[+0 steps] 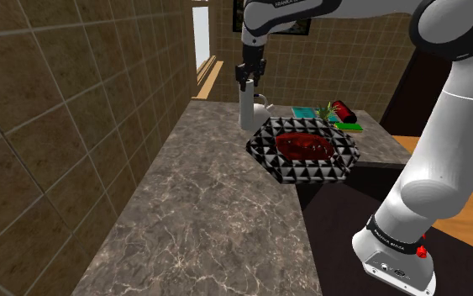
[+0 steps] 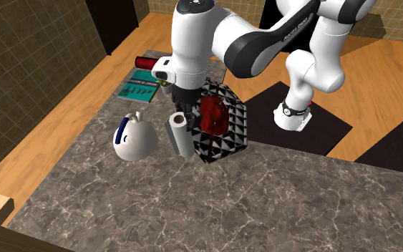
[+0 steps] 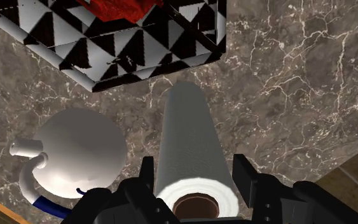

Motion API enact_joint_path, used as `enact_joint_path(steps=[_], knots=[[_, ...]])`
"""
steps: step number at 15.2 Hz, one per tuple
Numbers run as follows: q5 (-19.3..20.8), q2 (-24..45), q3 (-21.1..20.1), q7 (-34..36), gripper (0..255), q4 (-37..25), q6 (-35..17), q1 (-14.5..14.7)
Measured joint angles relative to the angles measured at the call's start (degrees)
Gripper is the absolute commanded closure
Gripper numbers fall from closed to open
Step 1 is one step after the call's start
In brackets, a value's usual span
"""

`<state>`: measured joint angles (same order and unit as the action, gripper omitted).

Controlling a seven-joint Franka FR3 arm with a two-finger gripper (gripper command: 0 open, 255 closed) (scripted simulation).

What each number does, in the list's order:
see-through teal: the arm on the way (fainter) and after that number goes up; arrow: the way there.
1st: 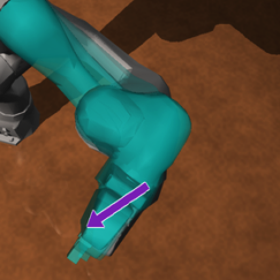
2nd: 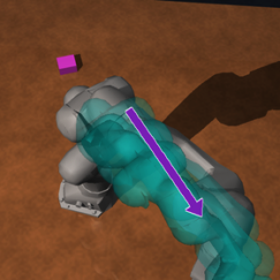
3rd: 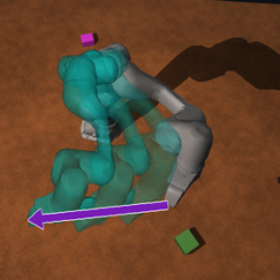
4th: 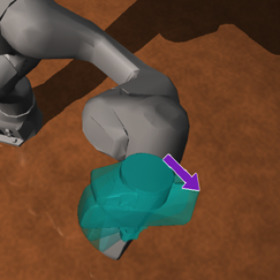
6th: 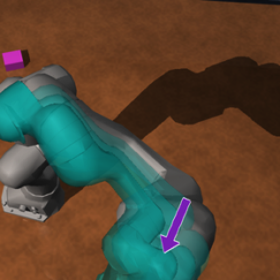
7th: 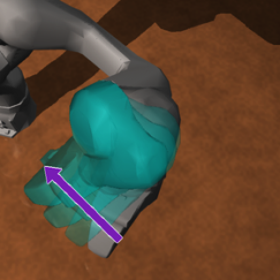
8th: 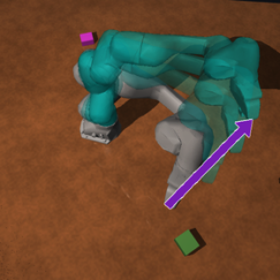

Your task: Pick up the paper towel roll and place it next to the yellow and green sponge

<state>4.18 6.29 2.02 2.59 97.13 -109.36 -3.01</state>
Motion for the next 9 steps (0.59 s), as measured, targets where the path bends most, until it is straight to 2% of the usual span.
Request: enact_joint_path(steps=[9], knots=[[-0.49,-9.8,4.71,-9.97,255,8.17,0.95,-5.0]])
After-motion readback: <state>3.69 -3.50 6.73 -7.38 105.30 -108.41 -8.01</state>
